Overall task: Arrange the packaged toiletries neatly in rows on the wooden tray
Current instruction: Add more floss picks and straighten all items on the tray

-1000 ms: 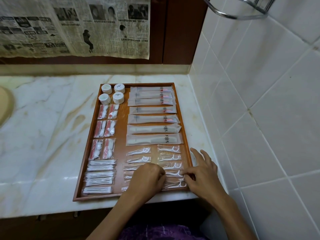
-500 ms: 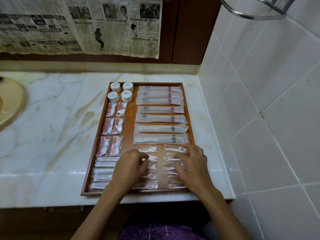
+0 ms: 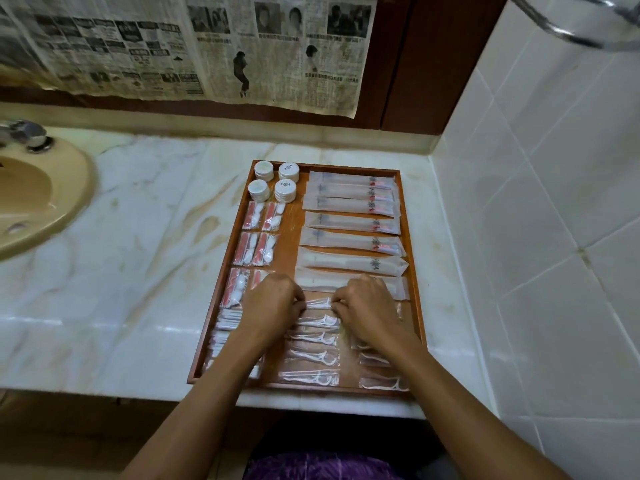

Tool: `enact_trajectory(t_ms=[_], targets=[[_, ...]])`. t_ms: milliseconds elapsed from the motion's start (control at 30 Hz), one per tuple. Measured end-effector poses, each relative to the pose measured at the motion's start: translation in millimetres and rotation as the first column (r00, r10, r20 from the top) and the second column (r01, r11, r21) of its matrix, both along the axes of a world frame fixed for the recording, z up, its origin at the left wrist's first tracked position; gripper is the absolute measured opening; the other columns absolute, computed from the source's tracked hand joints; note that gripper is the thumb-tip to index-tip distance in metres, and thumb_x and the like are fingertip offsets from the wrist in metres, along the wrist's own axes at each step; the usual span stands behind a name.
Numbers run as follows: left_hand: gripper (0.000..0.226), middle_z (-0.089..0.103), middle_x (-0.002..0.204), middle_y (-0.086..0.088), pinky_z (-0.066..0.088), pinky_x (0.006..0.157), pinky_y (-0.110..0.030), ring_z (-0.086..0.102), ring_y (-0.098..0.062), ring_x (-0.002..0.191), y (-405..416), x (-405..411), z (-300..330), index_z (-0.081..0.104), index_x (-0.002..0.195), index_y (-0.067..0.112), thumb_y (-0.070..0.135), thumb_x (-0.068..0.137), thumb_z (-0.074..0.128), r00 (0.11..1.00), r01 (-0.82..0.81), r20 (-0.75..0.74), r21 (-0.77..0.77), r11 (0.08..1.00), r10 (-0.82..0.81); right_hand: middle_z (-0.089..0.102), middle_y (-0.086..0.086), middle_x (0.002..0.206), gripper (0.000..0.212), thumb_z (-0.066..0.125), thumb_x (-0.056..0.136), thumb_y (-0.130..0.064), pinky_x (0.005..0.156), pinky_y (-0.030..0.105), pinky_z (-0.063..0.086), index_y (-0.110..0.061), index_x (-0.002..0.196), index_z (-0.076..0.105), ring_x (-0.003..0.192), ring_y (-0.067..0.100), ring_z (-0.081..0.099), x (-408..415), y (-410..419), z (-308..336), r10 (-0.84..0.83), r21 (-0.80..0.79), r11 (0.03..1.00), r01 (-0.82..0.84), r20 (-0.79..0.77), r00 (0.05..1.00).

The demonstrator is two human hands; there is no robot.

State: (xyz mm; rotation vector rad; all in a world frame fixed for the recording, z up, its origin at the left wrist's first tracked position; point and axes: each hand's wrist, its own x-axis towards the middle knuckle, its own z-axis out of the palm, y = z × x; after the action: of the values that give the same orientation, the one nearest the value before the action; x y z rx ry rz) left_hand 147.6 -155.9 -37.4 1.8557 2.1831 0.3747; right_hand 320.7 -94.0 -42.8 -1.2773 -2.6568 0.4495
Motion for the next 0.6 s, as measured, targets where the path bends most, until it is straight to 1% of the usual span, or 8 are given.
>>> enact_trajectory(t_ms=[67,233,300,367,433,500,600], targets=[[0.011,0.067,0.093,0.000,0.054,0.074,-0.033,0.060,-0.015,0.086,0.0,-0.9,-1.3,0.078,0.090,0.023,0.029,0.085,0.070,1.000,-0.004,0.010,0.016,1.000,0.004,0.070,-0.004,0.085,0.014,0.064,0.090,-0.027,0.086,0.035,0.044,-0.026,0.092,0.078,0.086,0.014,0.053,-1.0,1.9,0.1,0.006,0.003,1.000,-0.006,0.002,1.000],[0.011,0.069,0.090,0.000,0.054,0.071,-0.031,0.060,-0.014,0.080,-0.3,-3.6,-2.9,0.078,0.089,0.021,0.026,0.086,0.069,0.998,-0.012,0.059,0.024,1.000,0.011,0.071,-0.004,0.087,0.015,0.063,0.091,-0.027,0.088,0.034,0.042,-0.026,0.093,0.078,0.089,0.015,0.054,-1.8,3.3,1.5,0.010,-0.010,1.000,-0.010,-0.004,1.000],[0.011,0.070,0.088,-0.001,0.050,0.067,-0.026,0.060,-0.013,0.077,-1.5,-4.7,-1.5,0.078,0.088,0.019,0.025,0.086,0.070,0.997,-0.024,0.074,0.042,0.999,0.021,0.071,-0.004,0.088,0.015,0.063,0.091,-0.028,0.088,0.033,0.041,-0.026,0.095,0.078,0.089,0.014,0.053,-0.8,2.2,2.1,-0.005,-0.014,1.000,0.004,-0.019,1.000],[0.011,0.070,0.089,0.000,0.042,0.065,-0.022,0.056,-0.011,0.073,-5.0,-7.7,-0.2,0.079,0.090,0.019,0.025,0.084,0.071,0.995,-0.033,0.091,0.043,0.999,0.029,0.071,-0.004,0.090,0.014,0.065,0.090,-0.030,0.087,0.033,0.038,-0.027,0.096,0.077,0.089,0.014,0.052,0.1,-0.5,2.6,-0.012,-0.030,0.999,0.010,-0.043,0.999],[0.012,0.071,0.090,0.002,0.042,0.065,-0.021,0.053,-0.006,0.071,-10.9,-11.1,0.8,0.079,0.092,0.020,0.026,0.083,0.073,0.993,-0.014,0.120,0.001,1.000,0.014,0.072,-0.004,0.092,0.014,0.065,0.090,-0.031,0.089,0.035,0.037,-0.027,0.097,0.077,0.089,0.014,0.051,1.4,-4.2,2.7,0.013,-0.060,0.998,-0.016,-0.039,0.999],[0.012,0.071,0.089,0.003,0.047,0.067,-0.021,0.057,-0.007,0.073,-16.7,-11.7,1.2,0.079,0.092,0.020,0.027,0.082,0.075,0.992,0.023,0.126,-0.050,0.999,-0.016,0.072,-0.005,0.095,0.015,0.064,0.091,-0.030,0.094,0.037,0.037,-0.027,0.098,0.077,0.090,0.013,0.051,3.3,-7.3,0.9,0.050,-0.091,0.995,-0.050,-0.009,0.999],[0.013,0.071,0.090,0.001,0.046,0.069,-0.020,0.063,-0.012,0.081,-21.2,-7.4,-0.4,0.079,0.092,0.020,0.026,0.082,0.074,0.993,0.034,0.116,-0.060,0.998,-0.027,0.073,-0.007,0.094,0.015,0.064,0.092,-0.029,0.098,0.037,0.037,-0.027,0.098,0.077,0.089,0.010,0.051,6.9,-7.9,-1.6,0.046,-0.119,0.992,-0.048,-0.022,0.999]])
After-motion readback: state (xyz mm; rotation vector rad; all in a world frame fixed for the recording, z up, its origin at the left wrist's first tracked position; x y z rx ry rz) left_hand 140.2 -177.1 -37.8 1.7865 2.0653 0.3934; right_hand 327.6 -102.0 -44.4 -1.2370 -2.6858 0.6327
